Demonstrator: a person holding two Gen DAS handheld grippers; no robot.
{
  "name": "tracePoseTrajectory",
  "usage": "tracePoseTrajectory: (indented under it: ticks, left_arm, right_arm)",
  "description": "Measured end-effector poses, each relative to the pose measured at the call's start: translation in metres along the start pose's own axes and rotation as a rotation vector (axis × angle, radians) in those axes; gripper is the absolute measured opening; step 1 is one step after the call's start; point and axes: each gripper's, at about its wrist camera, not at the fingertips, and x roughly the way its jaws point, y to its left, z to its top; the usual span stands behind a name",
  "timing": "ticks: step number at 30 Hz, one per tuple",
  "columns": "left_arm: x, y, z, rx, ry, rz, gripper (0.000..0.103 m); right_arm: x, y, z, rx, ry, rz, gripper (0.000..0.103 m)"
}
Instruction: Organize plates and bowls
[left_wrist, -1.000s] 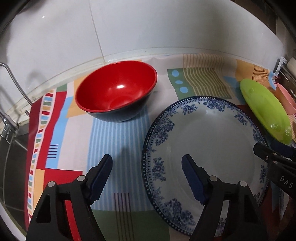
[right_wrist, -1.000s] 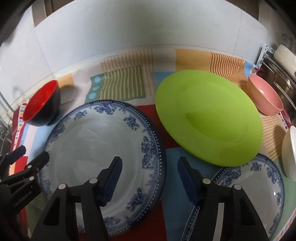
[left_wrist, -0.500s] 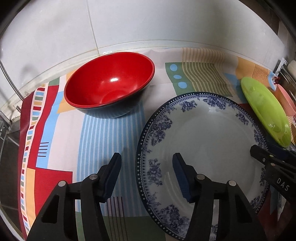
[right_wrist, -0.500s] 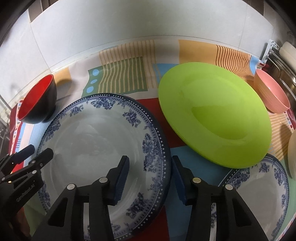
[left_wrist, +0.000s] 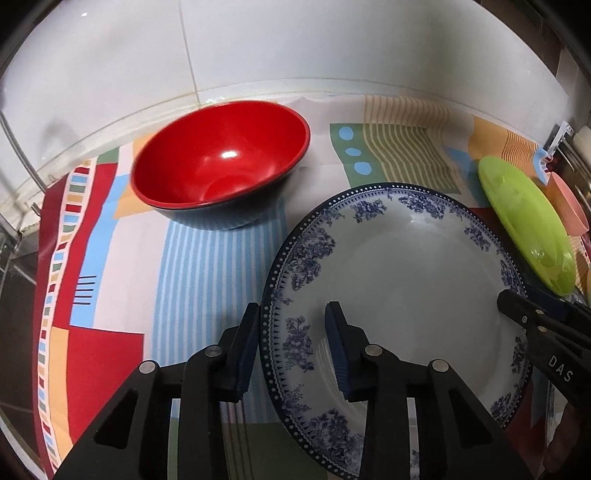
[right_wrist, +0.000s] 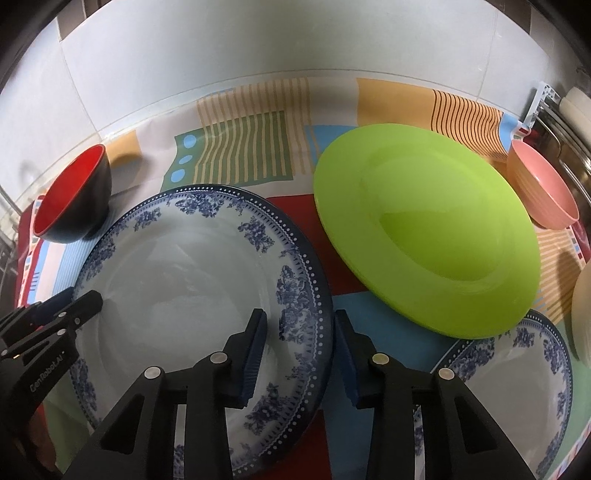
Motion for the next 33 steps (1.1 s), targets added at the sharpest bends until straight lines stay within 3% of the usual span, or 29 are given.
tracePoseTrajectory:
  ticks: [18, 33]
  left_arm:
    - [-0.066, 0.019, -0.045, -0.102, -0.042, 0.069, 0.035]
    - [-0.120, 0.100, -0.107, -0.201, -0.078, 0.113, 0.035]
  right_arm:
    - [-0.046, 0.025, -0.024, -0.068, -0.039, 0.062, 0.037]
    - [-0.091, 0.100, -0.064, -0.171, -0.091, 0.114, 0.037]
